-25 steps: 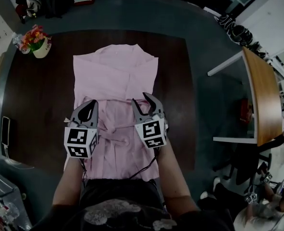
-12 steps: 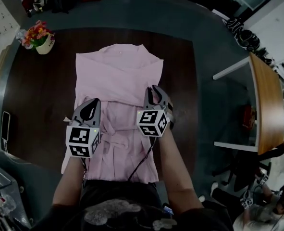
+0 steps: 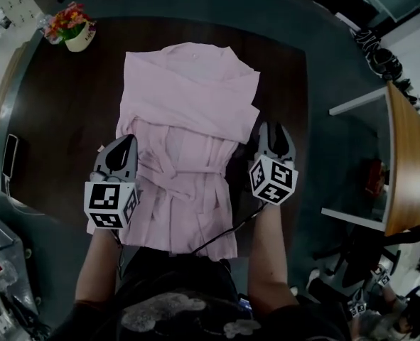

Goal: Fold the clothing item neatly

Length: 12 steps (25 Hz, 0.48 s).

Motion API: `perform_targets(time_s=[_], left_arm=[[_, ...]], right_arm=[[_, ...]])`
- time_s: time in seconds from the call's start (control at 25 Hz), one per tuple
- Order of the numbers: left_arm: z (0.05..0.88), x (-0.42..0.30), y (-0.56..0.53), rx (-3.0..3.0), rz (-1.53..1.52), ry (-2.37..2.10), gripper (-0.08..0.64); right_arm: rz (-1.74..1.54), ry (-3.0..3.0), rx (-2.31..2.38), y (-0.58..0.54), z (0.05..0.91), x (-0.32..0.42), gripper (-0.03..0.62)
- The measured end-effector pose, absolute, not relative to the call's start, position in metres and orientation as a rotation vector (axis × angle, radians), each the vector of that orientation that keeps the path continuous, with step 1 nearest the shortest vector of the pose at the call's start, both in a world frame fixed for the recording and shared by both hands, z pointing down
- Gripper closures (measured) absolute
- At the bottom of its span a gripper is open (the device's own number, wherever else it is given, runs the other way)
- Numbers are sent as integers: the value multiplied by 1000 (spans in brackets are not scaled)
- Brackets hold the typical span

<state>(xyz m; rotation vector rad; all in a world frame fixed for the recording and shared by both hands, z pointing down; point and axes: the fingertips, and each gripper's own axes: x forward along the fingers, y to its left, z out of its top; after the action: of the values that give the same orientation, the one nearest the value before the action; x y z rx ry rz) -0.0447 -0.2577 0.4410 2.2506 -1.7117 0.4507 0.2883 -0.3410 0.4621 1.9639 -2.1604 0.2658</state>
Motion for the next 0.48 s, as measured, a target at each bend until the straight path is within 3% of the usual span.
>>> perform_targets(time_s=[0.48], left_arm=[[435, -89, -93, 2401, 327, -1586, 551]], right_arm=[[263, -2450, 2034, -131, 407, 208, 477]])
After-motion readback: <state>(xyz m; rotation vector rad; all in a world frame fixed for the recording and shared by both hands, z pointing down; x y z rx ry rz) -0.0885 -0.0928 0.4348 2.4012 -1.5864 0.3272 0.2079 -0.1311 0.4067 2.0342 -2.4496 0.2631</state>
